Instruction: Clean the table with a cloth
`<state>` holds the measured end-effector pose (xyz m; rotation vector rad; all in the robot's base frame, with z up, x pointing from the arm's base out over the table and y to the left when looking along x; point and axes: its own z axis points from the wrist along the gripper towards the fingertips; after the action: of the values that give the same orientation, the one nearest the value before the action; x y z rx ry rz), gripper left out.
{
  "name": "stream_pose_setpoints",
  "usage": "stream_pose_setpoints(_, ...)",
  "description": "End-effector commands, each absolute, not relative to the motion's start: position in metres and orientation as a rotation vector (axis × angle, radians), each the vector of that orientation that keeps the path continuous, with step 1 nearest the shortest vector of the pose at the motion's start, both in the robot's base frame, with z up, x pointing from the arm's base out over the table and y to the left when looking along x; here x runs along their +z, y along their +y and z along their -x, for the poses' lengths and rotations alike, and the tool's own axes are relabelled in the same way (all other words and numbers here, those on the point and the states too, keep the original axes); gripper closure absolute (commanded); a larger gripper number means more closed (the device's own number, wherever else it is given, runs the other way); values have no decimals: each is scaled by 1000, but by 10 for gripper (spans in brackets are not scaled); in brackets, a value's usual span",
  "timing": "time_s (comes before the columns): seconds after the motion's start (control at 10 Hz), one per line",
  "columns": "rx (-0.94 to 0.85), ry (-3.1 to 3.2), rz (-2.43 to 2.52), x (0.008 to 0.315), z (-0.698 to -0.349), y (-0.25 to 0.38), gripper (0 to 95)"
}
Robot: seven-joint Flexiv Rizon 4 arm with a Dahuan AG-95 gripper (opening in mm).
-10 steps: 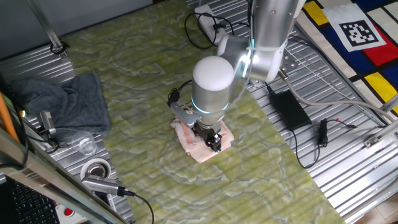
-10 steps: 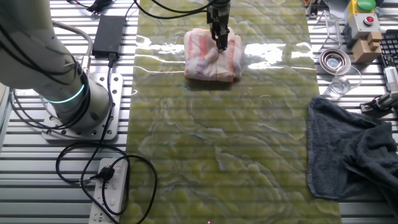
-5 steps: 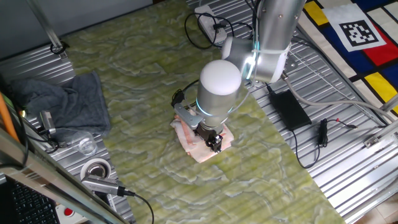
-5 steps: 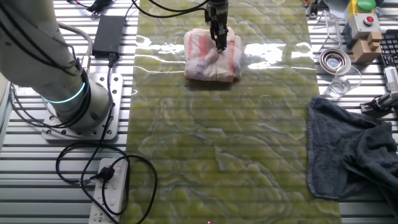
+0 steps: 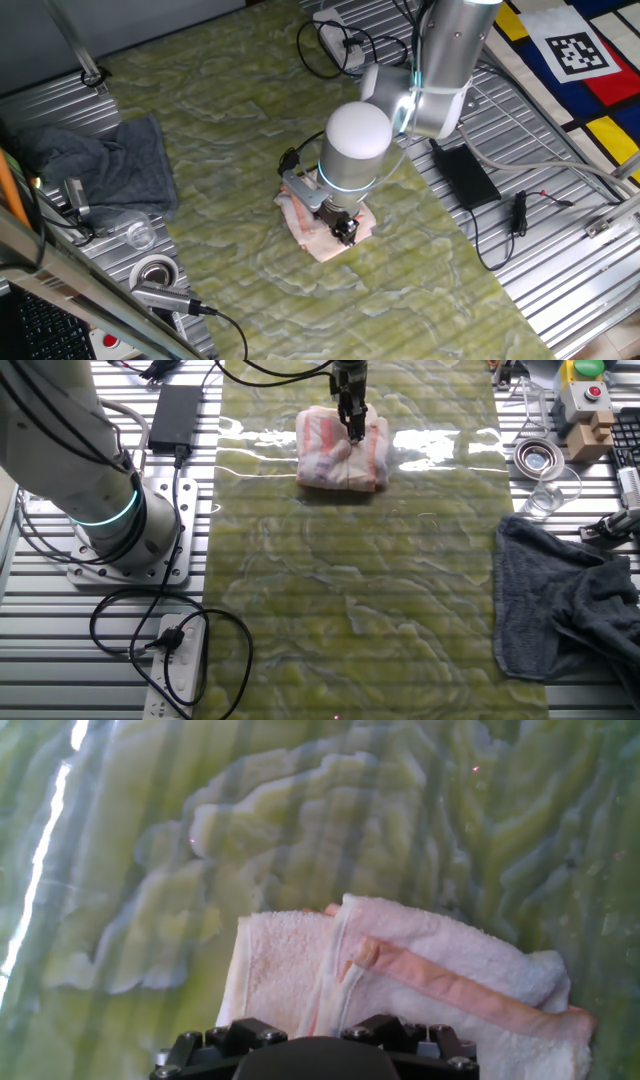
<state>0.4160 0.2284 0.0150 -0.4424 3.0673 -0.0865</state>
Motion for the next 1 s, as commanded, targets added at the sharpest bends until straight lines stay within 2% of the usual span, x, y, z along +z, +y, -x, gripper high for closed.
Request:
stream_pose_setpoints(0.1, -99, 3059, 450, 12, -416, 229, 380)
stream_pose_setpoints(0.4, -107, 3057, 460, 13, -416, 228, 380)
stream_pose_setpoints(0.5, -111, 3055, 462, 13, -416, 227, 570)
stream_pose_setpoints(0.6, -112, 3051, 470, 14, -416, 226, 570)
stream_pose_setpoints(0.7, -117, 3050, 469, 14, -415, 225, 950)
stream_pose_setpoints(1.0, -128, 3045, 487, 15, -414, 221, 950)
